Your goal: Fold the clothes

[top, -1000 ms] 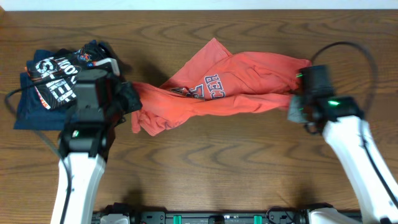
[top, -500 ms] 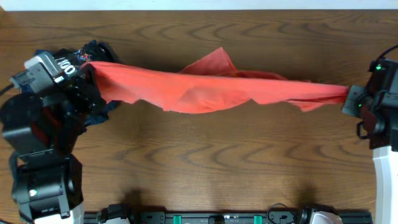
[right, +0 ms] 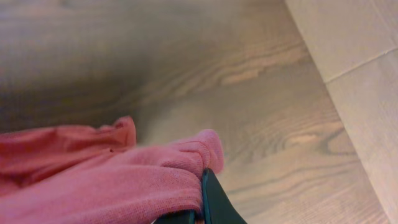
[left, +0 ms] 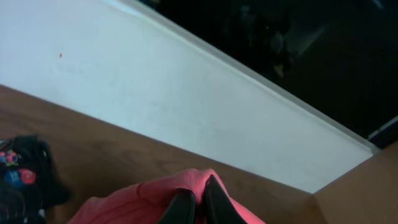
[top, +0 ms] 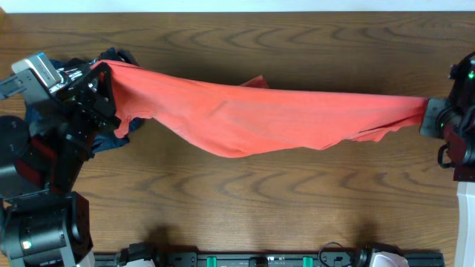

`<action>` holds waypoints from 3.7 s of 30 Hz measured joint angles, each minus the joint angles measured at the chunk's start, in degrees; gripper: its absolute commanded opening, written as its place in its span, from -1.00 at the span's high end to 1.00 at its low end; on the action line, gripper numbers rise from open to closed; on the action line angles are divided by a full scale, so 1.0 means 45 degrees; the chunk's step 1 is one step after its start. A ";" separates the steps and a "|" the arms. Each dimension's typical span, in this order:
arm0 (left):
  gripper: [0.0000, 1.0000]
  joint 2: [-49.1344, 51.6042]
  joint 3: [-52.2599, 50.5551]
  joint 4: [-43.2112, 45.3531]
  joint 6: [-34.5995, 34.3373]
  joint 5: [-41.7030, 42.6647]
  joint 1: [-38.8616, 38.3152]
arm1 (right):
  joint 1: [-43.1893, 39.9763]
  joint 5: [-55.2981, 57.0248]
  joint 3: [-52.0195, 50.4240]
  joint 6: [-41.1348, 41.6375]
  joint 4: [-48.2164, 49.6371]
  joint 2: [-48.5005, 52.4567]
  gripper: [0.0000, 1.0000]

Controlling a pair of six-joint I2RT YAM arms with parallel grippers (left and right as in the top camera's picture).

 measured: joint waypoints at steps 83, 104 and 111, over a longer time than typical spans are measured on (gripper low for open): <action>0.88 0.9423 0.0039 -0.1146 0.1642 -0.1501 -0.2147 | -0.0976 -0.4629 -0.0442 -0.5251 0.3895 1.0535 -0.16; 0.88 0.9423 0.0039 -0.1146 0.1642 -0.1501 -0.2147 | -0.0976 -0.4600 -0.0364 -0.5430 0.3667 1.1366 0.00; 0.88 0.9418 0.0039 -0.1146 0.1642 -0.1501 -0.2152 | -0.0976 -0.4328 -0.0364 -0.5144 0.3667 1.1366 0.02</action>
